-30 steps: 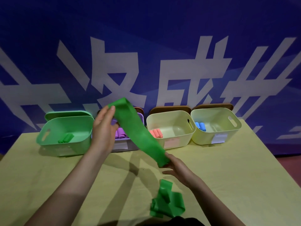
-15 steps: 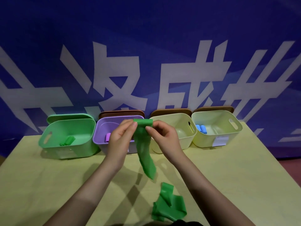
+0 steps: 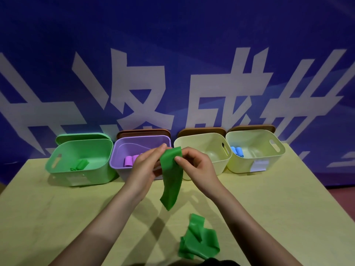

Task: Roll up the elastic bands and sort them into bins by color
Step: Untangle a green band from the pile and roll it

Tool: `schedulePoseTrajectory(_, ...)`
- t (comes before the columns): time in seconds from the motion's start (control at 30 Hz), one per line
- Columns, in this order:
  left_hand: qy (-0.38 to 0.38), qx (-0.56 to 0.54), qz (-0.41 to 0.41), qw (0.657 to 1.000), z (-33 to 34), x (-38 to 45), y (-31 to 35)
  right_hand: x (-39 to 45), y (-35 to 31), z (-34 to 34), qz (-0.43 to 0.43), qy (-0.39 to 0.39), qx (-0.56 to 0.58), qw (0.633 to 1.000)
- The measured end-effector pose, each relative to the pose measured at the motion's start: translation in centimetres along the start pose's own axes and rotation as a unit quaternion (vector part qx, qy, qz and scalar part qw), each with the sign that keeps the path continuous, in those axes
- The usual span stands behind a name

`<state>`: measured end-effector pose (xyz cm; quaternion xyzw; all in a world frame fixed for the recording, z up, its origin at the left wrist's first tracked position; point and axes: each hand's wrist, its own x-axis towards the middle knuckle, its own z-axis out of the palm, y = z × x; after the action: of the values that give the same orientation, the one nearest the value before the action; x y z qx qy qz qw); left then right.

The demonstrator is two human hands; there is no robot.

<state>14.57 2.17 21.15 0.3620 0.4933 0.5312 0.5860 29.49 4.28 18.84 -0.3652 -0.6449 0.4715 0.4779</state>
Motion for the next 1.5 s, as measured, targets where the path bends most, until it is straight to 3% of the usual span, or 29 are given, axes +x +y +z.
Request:
schedulePoseTrajectory(0.2, -0.018, -0.043, -0.022, 0.999, 0.0, 0.0, -0.3, -0.1, 0.6, -0.4, -0.01, 0.007, -0.012, 1.0)
schedulePoseTrajectory(0.47, 0.032, 0.092, 0.121, 0.988, 1.0, -0.2, 0.2, 0.7, -0.5, -0.2, -0.018, 0.024, 0.001, 1.0)
schedulePoseTrajectory(0.7, 0.09, 0.029, 0.105, 0.99, 1.4, 0.1, 0.3, 0.7, 0.4, 1.6, 0.038, 0.056, 0.055, 0.996)
schedulePoseTrajectory(1.0, 0.113, -0.007, 0.1, 0.989, 1.2, 0.3, 0.4, -1.0, 2.3, 2.1, 0.132, -0.036, 0.112, 0.984)
schedulePoseTrajectory(1.13, 0.148, -0.091, 0.082, 0.981, 0.3, 1.2, 0.8, -0.9, 3.0, 1.5, 0.158, -0.036, 0.158, 0.974)
schedulePoseTrajectory(1.5, 0.235, -0.224, 0.061, 0.944, -6.3, 6.5, 1.4, -3.4, 6.9, -0.5, 0.285, -0.068, 0.028, 0.956)
